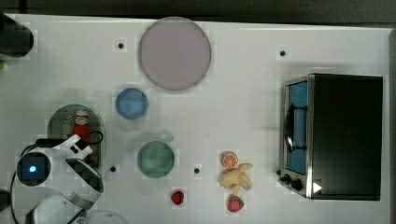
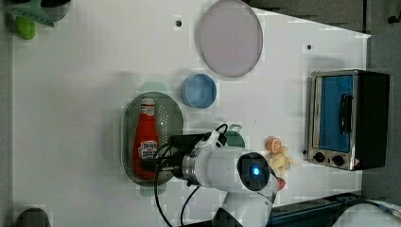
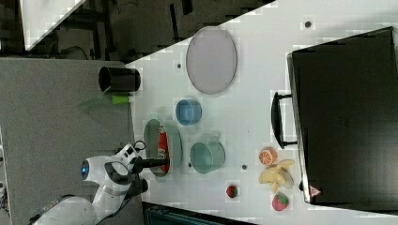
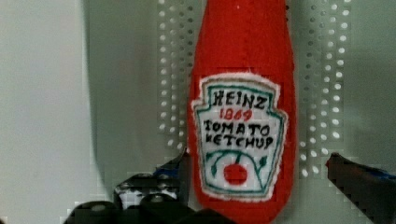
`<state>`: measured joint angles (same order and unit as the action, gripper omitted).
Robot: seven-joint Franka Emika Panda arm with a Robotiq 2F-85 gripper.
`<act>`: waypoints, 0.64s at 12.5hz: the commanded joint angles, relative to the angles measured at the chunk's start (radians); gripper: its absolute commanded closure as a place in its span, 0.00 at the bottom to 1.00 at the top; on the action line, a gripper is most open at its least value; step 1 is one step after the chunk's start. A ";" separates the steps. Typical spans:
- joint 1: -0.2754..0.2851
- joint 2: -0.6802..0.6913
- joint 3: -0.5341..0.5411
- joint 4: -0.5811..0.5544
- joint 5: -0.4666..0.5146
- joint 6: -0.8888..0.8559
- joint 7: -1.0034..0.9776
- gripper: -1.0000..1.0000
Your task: Pick ketchup from strainer and place it on the table
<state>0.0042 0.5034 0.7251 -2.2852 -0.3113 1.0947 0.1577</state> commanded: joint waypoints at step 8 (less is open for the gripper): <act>0.100 0.063 -0.088 0.080 -0.056 0.043 0.122 0.39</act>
<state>0.0947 0.5957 0.6431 -2.2148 -0.3752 1.1406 0.2399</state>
